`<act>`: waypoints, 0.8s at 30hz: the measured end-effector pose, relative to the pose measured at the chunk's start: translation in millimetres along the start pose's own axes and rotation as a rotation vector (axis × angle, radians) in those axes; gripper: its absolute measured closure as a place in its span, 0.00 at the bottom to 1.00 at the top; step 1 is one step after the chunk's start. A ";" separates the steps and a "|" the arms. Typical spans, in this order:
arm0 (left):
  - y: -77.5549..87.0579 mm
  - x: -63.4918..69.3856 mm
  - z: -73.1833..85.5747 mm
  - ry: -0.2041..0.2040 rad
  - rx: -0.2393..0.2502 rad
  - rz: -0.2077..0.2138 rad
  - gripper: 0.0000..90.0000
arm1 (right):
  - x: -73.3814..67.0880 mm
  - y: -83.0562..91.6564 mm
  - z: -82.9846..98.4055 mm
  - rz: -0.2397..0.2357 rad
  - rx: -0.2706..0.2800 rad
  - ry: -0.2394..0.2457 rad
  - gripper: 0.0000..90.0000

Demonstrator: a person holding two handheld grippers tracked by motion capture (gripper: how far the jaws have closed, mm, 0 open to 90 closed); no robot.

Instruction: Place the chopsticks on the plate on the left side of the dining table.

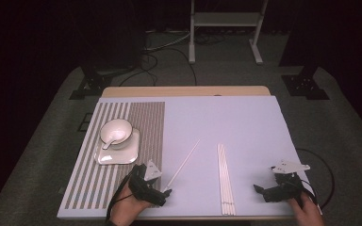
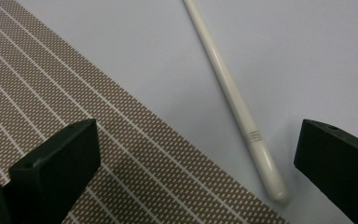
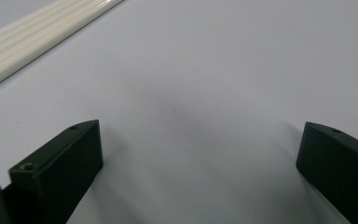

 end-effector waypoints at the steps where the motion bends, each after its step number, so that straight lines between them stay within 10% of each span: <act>1: 0.4 -1.0 0.7 0.005 0.000 0.000 0.00 | -0.1 0.0 0.0 0.000 0.000 -0.002 0.00; 24: 9.8 -23.5 14.6 0.057 -0.004 -0.053 0.00 | -0.1 0.0 -0.1 0.000 0.000 -0.002 0.00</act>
Point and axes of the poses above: each handheld gripper's, and its own axes: y roughly backward along the jaws, z roughly out of its underside, x roughly to its right, the point moved 5 cm from there along -y, roughly forward along the jaws, and after that the axes turned 11 degrees about -y, right-handed, at the moved point
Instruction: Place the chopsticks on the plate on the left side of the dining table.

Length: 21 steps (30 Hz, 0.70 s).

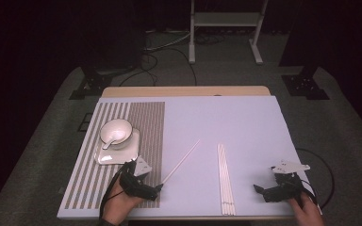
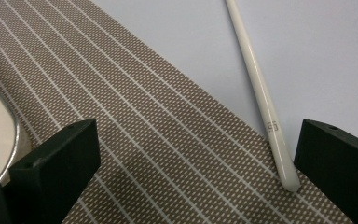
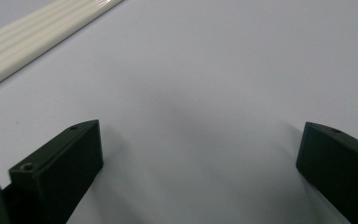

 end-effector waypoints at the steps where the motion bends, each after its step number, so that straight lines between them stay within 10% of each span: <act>1: 0.3 -1.3 0.8 -0.001 -0.004 -0.005 0.00 | 0.0 0.0 0.0 0.000 0.000 0.000 0.00; 21: 4.7 -6.3 1.7 0.037 0.027 -0.005 0.00 | 0.0 0.0 0.0 0.000 0.000 0.000 0.00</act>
Point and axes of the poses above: each handheld gripper's, and its own axes: y roughly backward along the jaws, z roughly out of its underside, x roughly to its right, the point moved 5 cm from there along -y, roughly forward along the jaws, and after that the axes turned 11 degrees about -y, right-handed, at the moved point
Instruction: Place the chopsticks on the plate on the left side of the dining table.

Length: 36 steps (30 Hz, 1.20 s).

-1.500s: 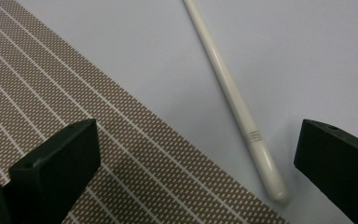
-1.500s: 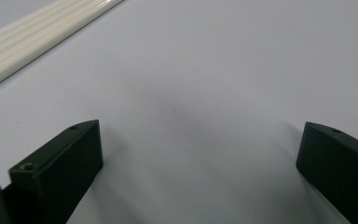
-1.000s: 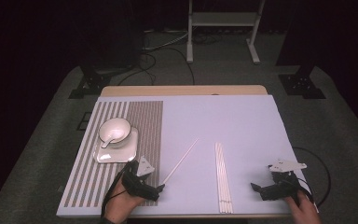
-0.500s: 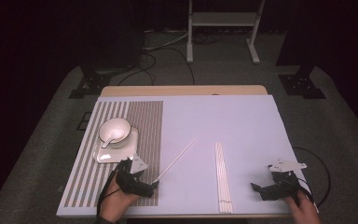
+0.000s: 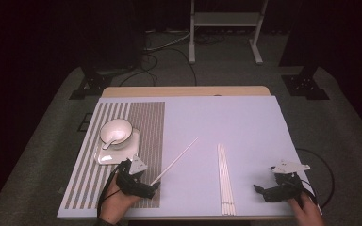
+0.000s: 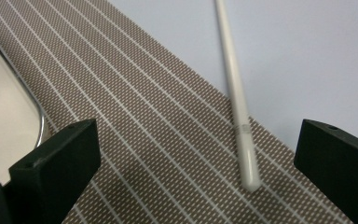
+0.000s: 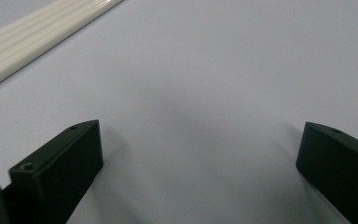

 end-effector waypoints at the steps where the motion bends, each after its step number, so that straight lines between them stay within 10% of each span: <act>1: 0.0 0.8 -1.4 0.005 0.009 0.003 0.00 | 0.0 0.0 0.0 0.000 0.000 0.000 0.00; 36: -26.6 12.9 -47.7 0.009 0.093 0.075 0.00 | 0.0 0.0 0.0 0.000 0.000 0.000 0.00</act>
Point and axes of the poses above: each handheld gripper's, and its own axes: y roughly backward along the jaws, z roughly out of its underside, x roughly to its right, the point moved 5 cm from there along -y, roughly forward along the jaws, and after that the axes turned 11 degrees about -y, right-handed, at the moved point
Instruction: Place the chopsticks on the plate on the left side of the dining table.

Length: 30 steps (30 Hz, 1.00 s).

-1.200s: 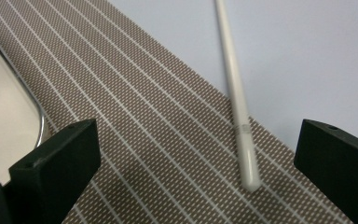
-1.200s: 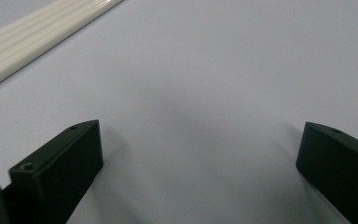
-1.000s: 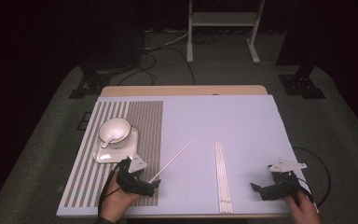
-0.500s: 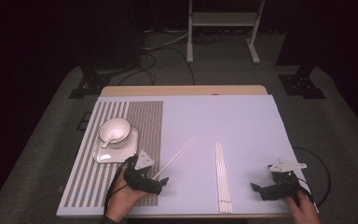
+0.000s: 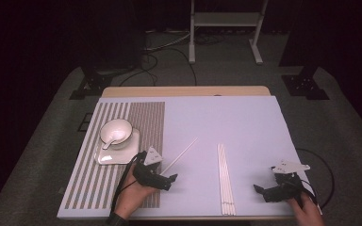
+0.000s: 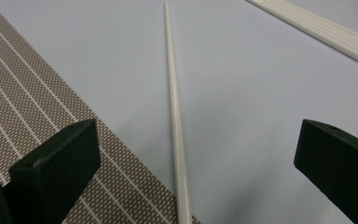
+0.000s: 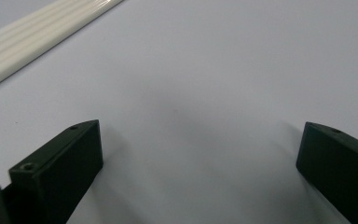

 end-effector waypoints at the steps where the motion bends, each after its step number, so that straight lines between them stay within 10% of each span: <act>1: -1.3 -0.2 -0.5 0.000 0.001 0.000 0.00 | 0.0 0.0 0.0 0.000 0.000 0.000 0.00; 30: -34.3 -4.1 2.5 -0.029 -0.052 -0.028 0.11 | 0.1 0.0 0.1 0.001 0.001 0.002 0.00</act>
Point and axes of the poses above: each handheld gripper's, and its own axes: y roughly backward along the jaws, z roughly out of its underside, x roughly to its right, the point moved 5 cm from there along -y, roughly forward along the jaws, and after that the axes turned 11 degrees about -y, right-handed, at the moved point
